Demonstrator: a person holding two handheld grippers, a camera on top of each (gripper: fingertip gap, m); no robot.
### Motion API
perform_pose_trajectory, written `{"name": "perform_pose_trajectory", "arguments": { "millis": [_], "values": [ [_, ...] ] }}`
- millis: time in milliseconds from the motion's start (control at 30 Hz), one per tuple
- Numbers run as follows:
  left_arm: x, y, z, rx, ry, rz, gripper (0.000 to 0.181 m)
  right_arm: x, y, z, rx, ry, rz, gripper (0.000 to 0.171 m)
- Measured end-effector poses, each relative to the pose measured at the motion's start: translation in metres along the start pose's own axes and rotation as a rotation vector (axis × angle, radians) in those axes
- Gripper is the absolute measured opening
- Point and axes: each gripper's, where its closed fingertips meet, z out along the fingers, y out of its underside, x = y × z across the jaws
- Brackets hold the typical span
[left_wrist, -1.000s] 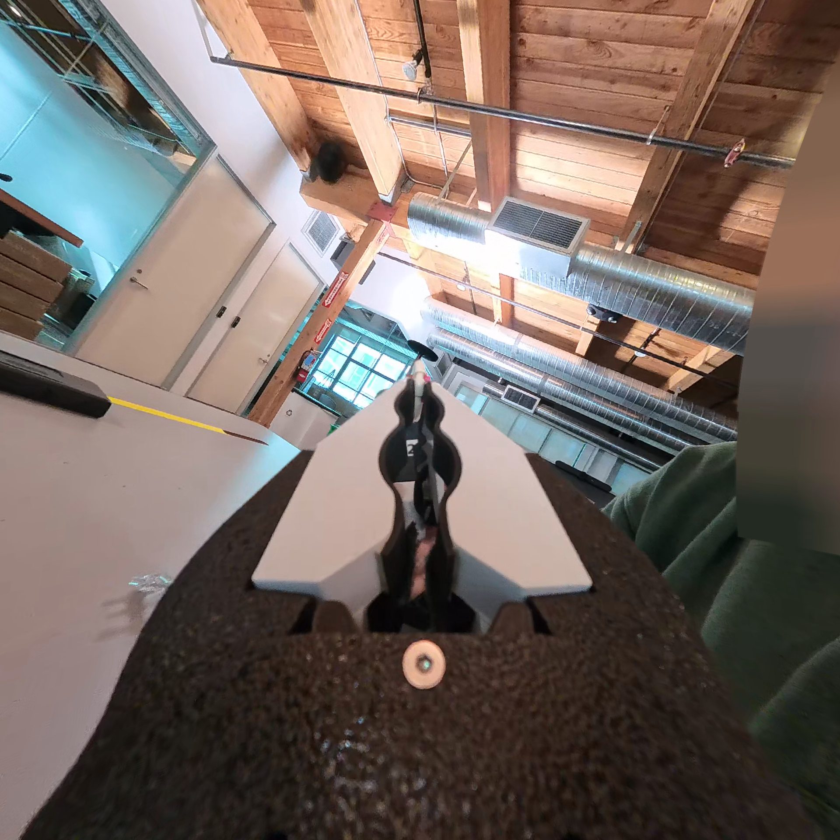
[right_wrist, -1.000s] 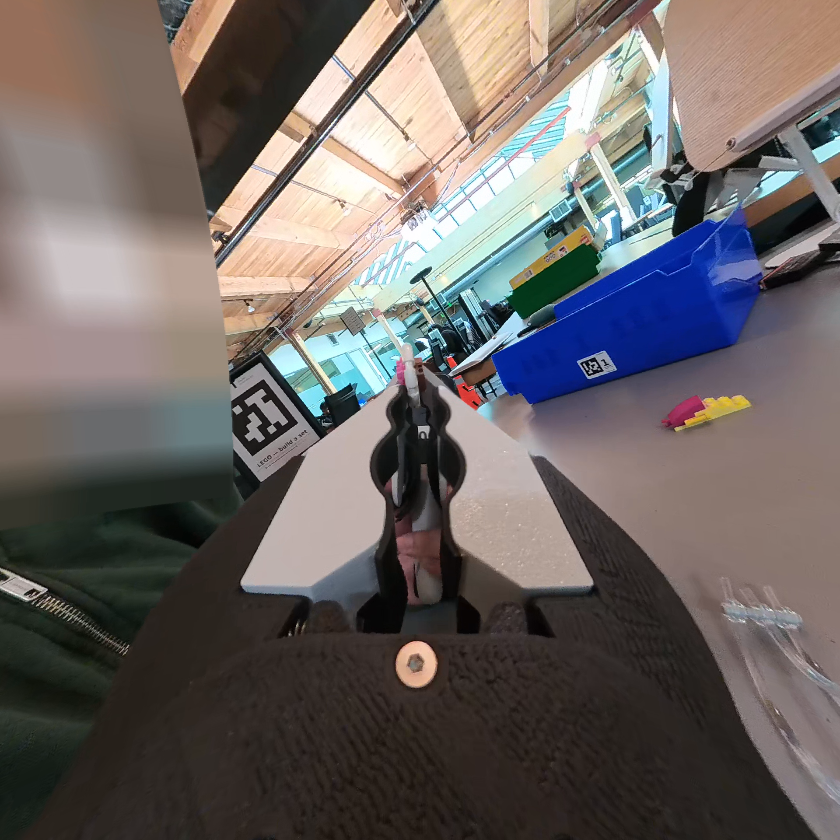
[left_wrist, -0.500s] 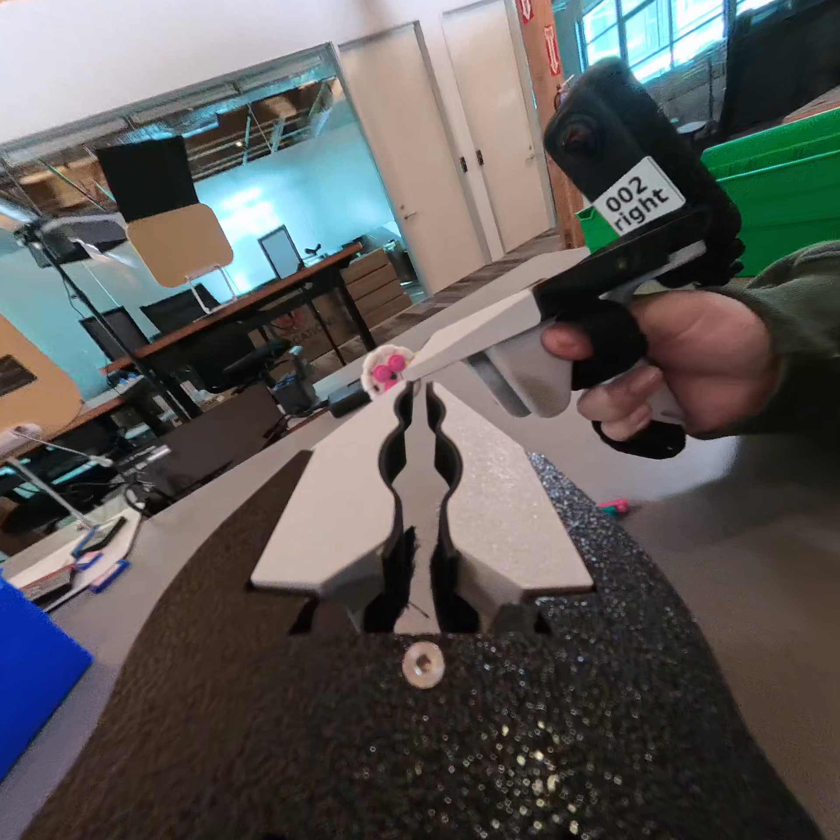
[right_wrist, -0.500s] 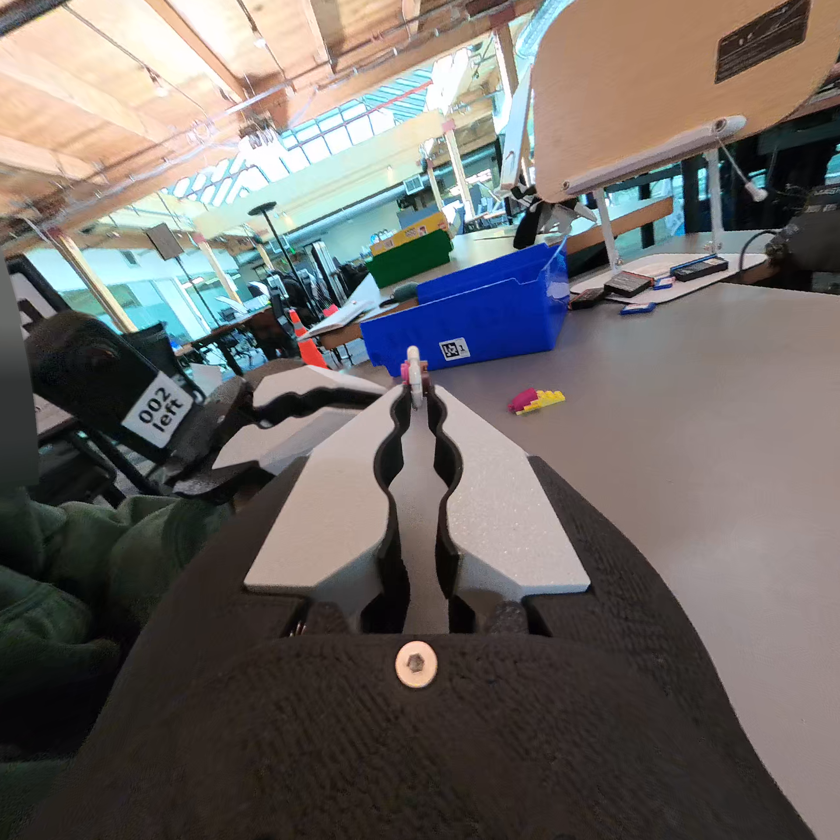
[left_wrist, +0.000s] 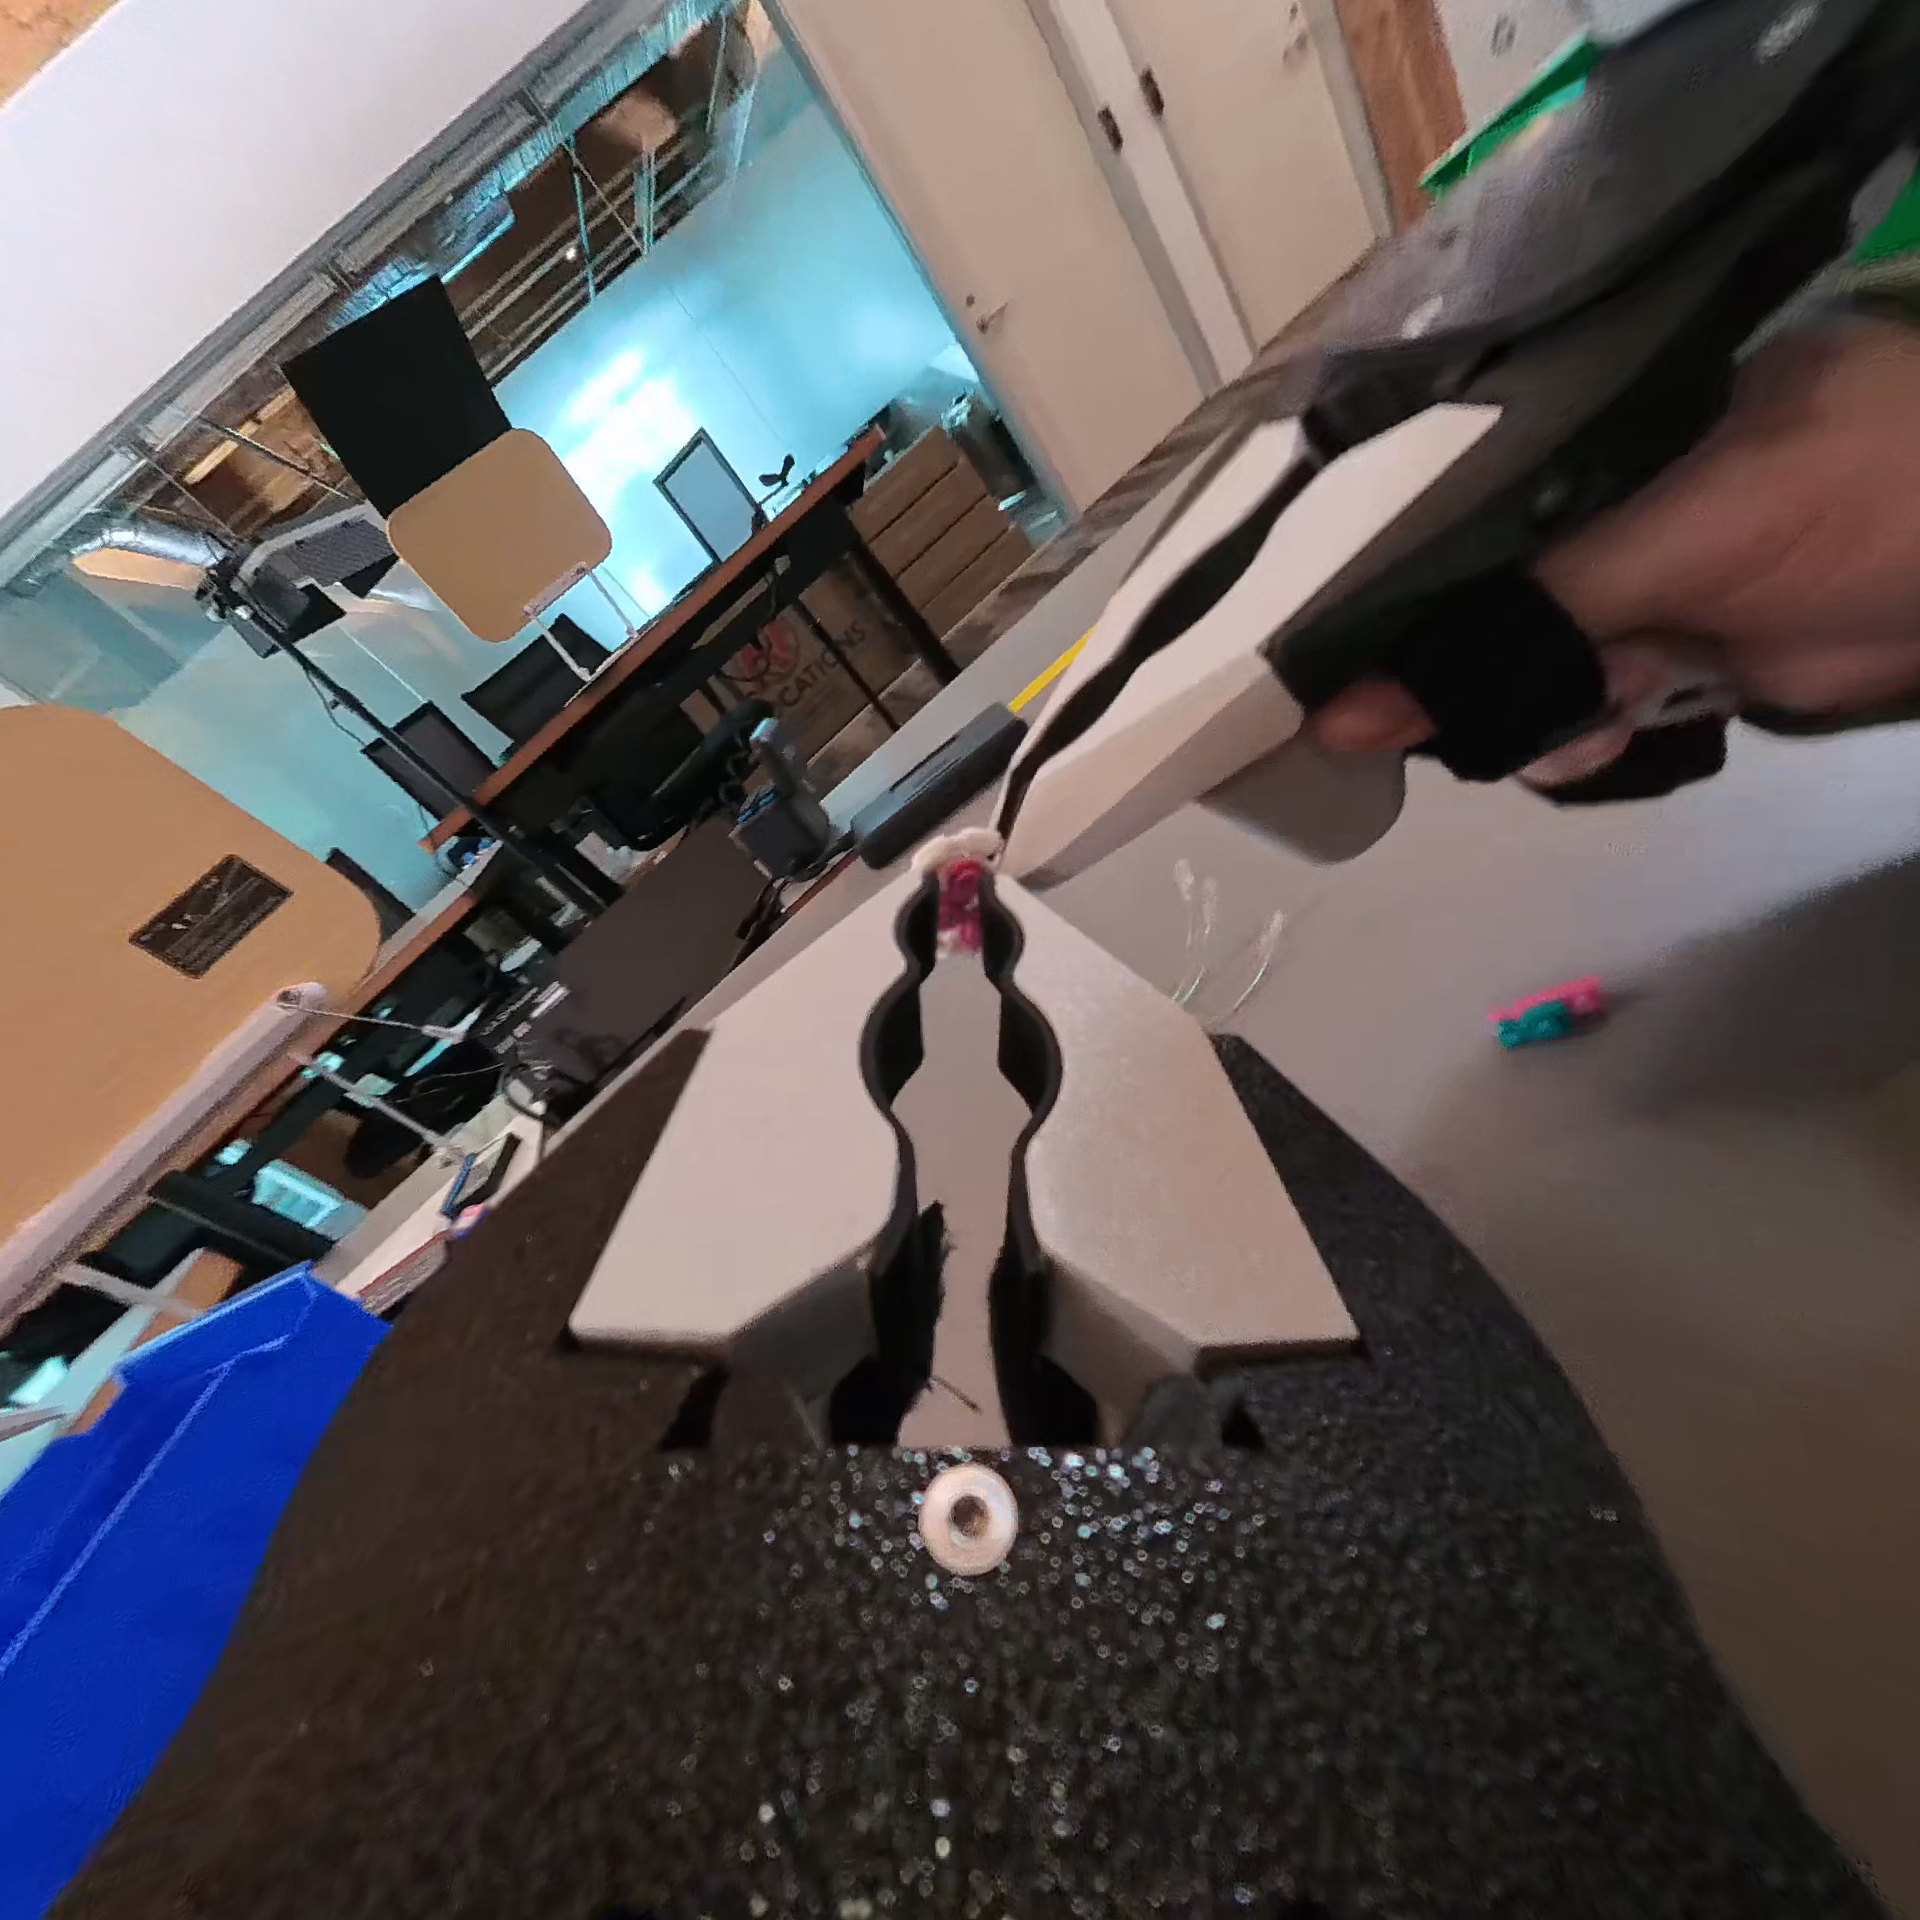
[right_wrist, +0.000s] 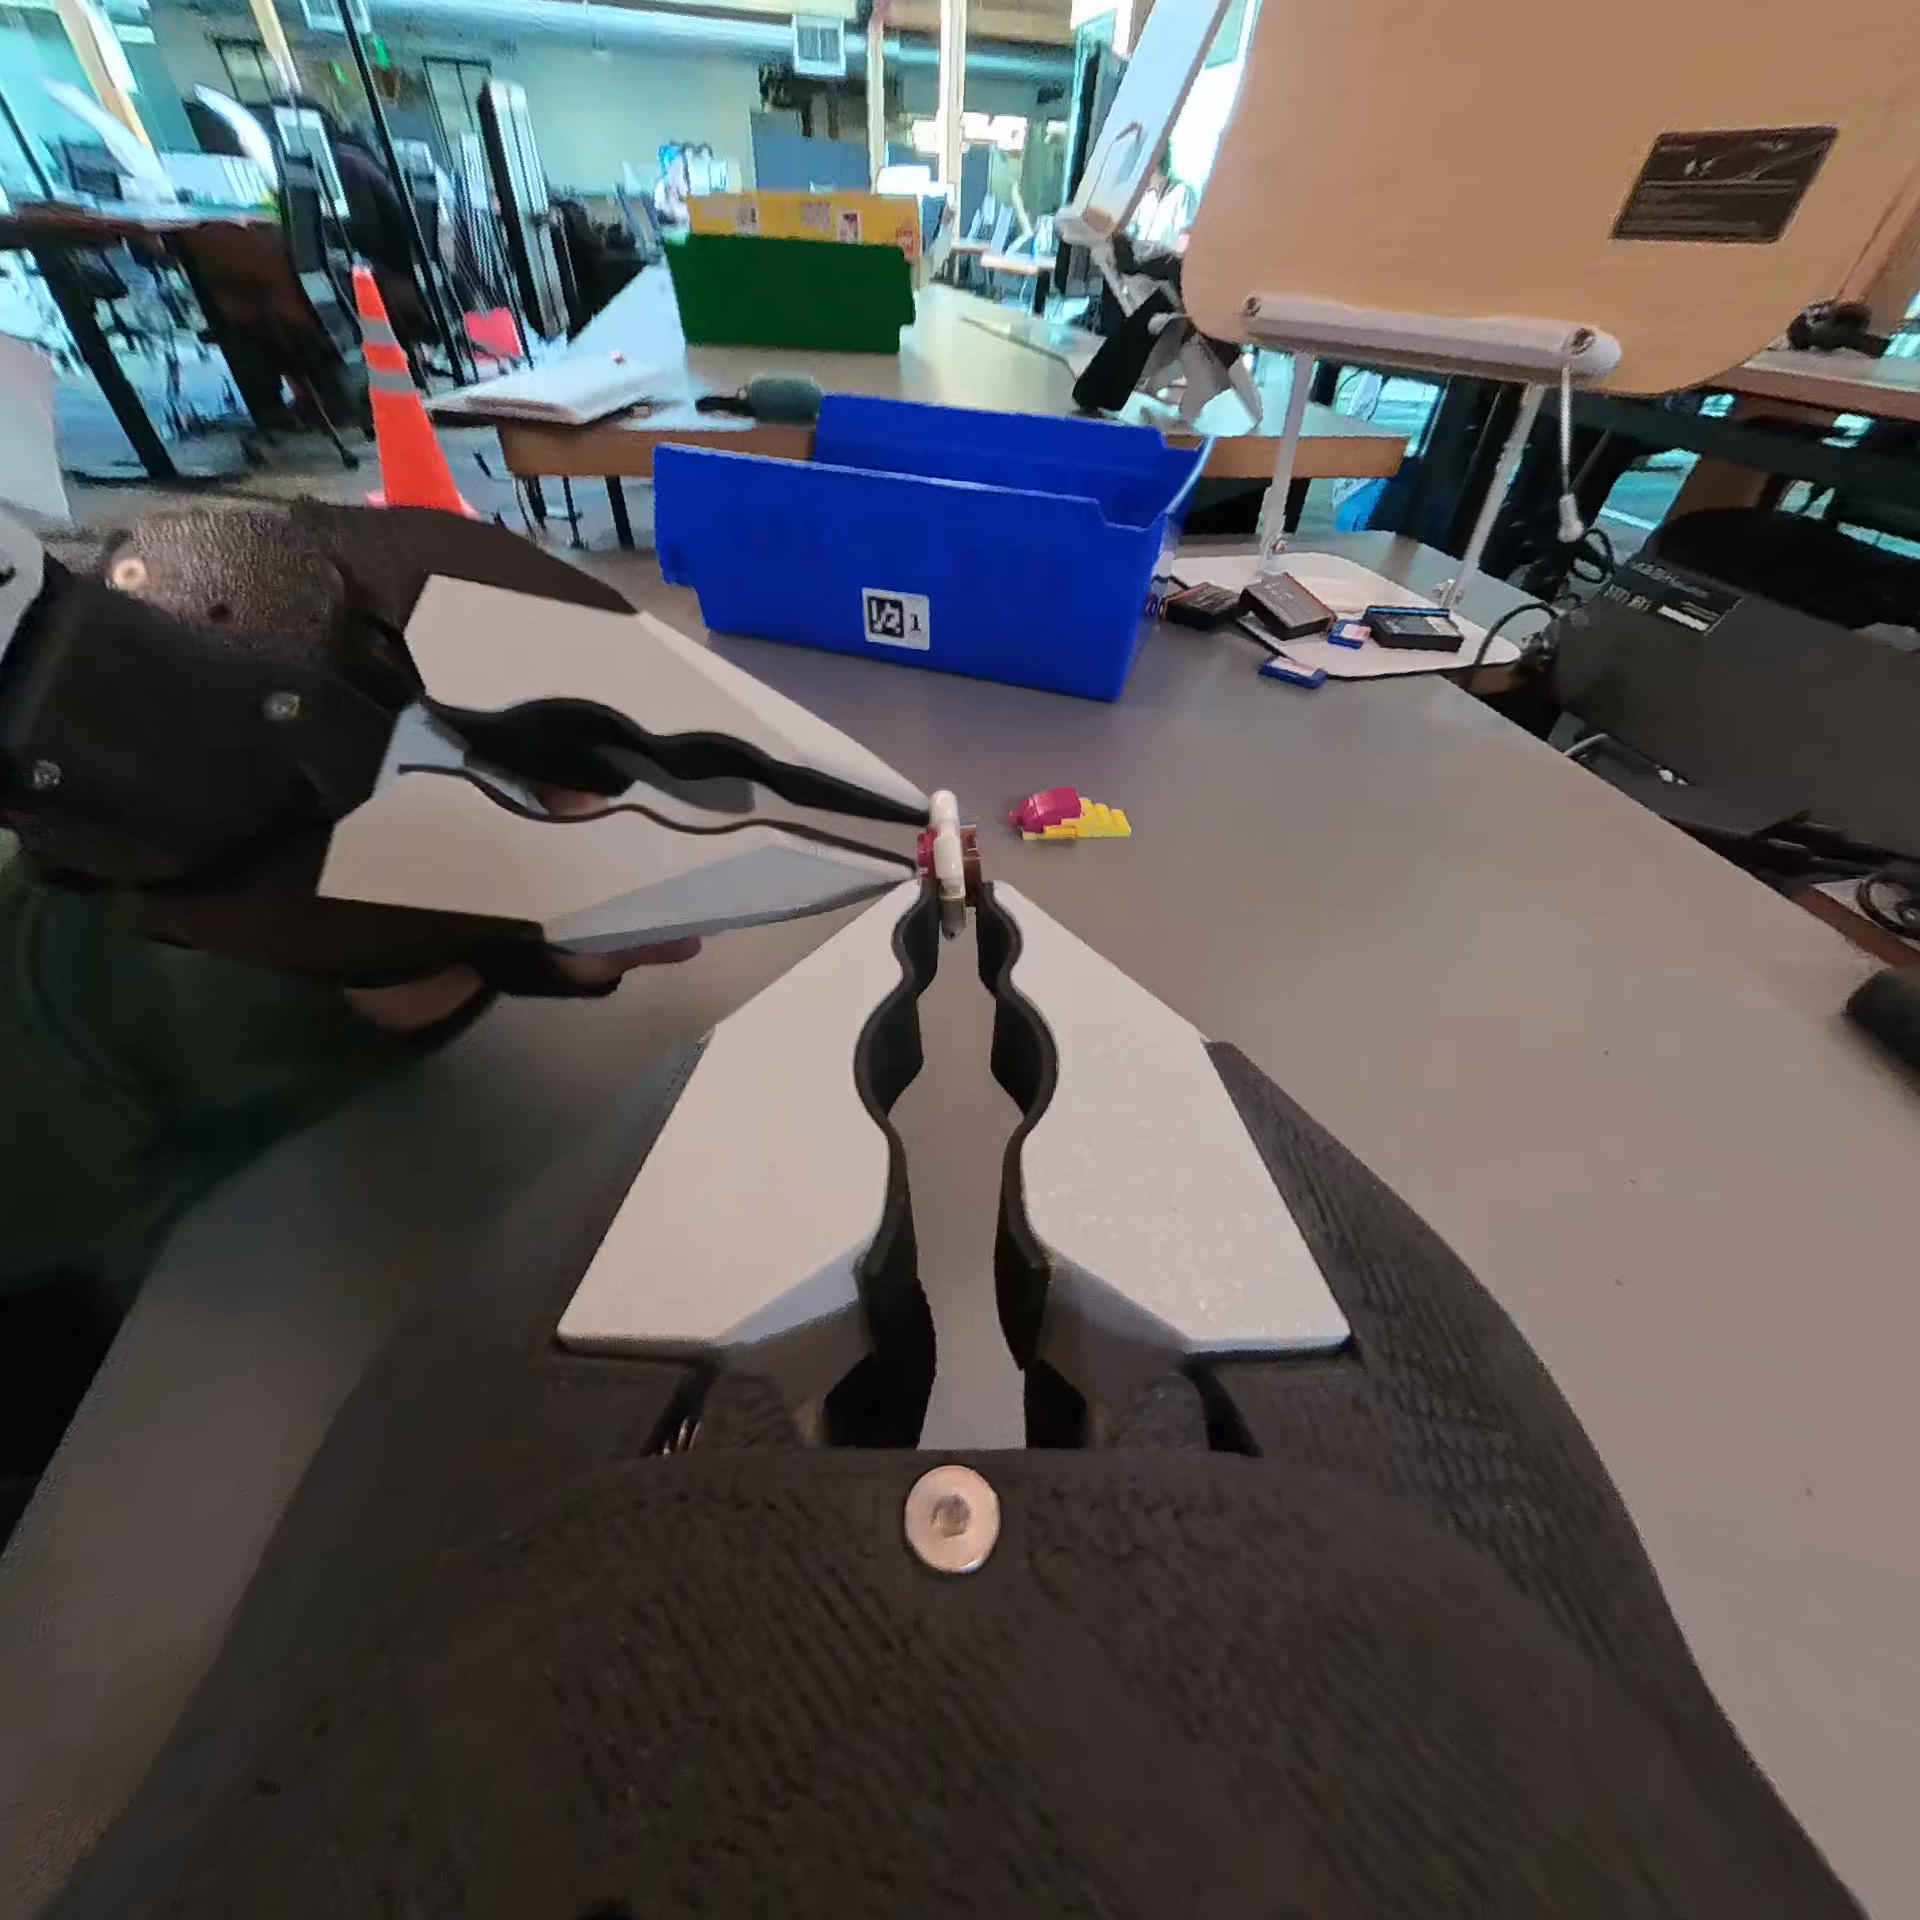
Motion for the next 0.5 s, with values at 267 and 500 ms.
{"name": "perform_pose_trajectory", "arguments": {
  "millis": [267, 500],
  "values": [
    [0.019, 0.026, 0.001, -0.108, 0.097, 0.265, 0.013, -0.002, 0.025, 0.005, -0.177, -0.074, -0.023, 0.005],
    [0.022, 0.03, 0.001, -0.118, 0.106, 0.318, 0.01, -0.003, 0.046, 0.006, -0.327, -0.092, 0.004, 0.005]
  ]
}}
